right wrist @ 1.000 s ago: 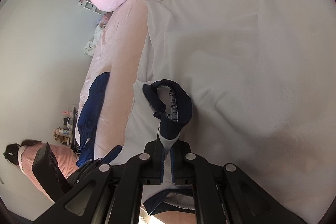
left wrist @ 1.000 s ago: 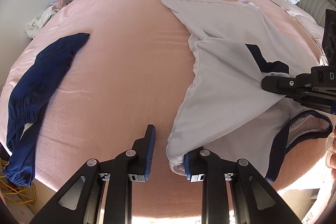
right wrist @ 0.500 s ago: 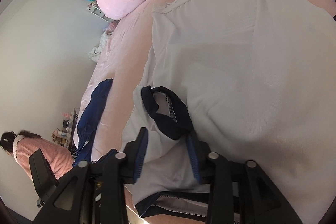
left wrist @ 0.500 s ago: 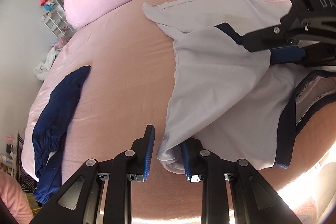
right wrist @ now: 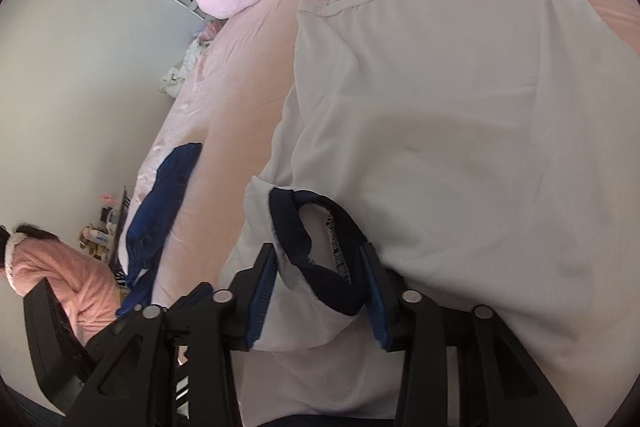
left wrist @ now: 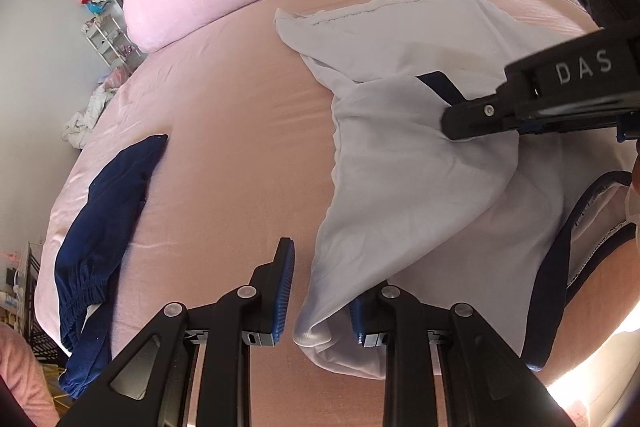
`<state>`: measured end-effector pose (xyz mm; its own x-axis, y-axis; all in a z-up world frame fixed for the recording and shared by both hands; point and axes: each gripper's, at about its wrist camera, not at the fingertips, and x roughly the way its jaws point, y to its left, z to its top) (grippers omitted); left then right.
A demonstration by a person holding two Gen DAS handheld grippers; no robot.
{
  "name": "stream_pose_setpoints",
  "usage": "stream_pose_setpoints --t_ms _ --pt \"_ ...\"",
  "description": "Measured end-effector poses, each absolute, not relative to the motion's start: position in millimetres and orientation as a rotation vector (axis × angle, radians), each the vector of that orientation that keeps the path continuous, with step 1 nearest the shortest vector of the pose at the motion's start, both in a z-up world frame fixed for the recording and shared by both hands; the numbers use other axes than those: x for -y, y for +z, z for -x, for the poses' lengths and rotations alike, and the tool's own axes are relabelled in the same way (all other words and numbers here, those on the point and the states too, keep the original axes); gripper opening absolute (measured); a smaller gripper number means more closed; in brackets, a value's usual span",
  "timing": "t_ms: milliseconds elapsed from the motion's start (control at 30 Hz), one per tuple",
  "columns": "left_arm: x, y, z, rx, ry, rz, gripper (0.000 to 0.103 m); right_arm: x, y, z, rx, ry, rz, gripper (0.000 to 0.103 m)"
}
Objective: Fold clothes
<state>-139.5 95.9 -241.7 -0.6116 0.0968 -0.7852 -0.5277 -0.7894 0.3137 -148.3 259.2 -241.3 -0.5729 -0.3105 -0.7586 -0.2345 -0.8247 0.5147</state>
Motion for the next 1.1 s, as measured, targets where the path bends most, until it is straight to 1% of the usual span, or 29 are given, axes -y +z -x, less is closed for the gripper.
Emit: stream_pose_setpoints --t_ms 33,67,133,267,333,567,633,733,767,800,833,900,933,1100 --pt "-92.9 -241.7 139.5 -0.740 2.429 1.144 0.022 -256.2 -239.7 147.9 0.845 -2.635 -1.465 0.016" --pt "-89.1 -242.2 141.0 -0.713 2.436 1.168 0.021 -254.0 -238.0 146.8 0.790 -2.675 -1.490 0.015" --pt "-81.4 -243.1 145.3 -0.645 2.429 1.225 0.021 -255.1 -236.0 143.4 0.758 -2.737 -1.531 0.009" --pt "-76.5 -240.6 143.9 -0.630 2.417 1.256 0.021 -262.2 -236.9 139.5 0.731 -2.760 -1.587 0.008" --pt "-73.9 -242.2 141.9 -0.631 2.414 1.260 0.021 -262.3 -237.3 136.5 0.709 -2.758 -1.596 0.005" --pt "-75.0 -237.8 131.1 -0.699 2.421 1.200 0.021 -268.4 -236.0 126.5 0.779 -2.680 -1.571 0.006" --pt "-76.4 -235.5 128.9 -0.708 2.423 1.189 0.021 -270.2 -235.6 123.6 0.799 -2.658 -1.564 0.010" --pt "-78.8 -235.4 129.1 -0.704 2.404 1.238 0.021 -272.8 -235.0 119.4 0.827 -2.624 -1.553 0.011" --pt "-78.2 -234.3 129.5 -0.678 2.393 1.259 0.021 -273.7 -234.8 117.9 0.837 -2.612 -1.549 0.012" --pt "-76.6 -231.6 129.1 -0.639 2.379 1.272 0.021 -274.5 -234.6 116.5 0.846 -2.601 -1.545 0.017" --pt "-74.1 -227.4 128.2 -0.593 2.365 1.278 0.021 -275.2 -234.3 115.3 0.857 -2.588 -1.542 0.026" --pt "-68.4 -218.6 126.6 -0.507 2.337 1.292 0.021 -275.4 -232.2 114.1 0.880 -2.558 -1.538 0.035" --pt "-65.8 -214.9 126.6 -0.487 2.331 1.306 0.021 -275.1 -229.8 113.2 0.876 -2.558 -1.531 0.039" --pt "-57.9 -200.8 129.2 -0.496 2.341 1.295 0.022 -277.9 -217.3 110.6 0.840 -2.587 -1.513 0.044"
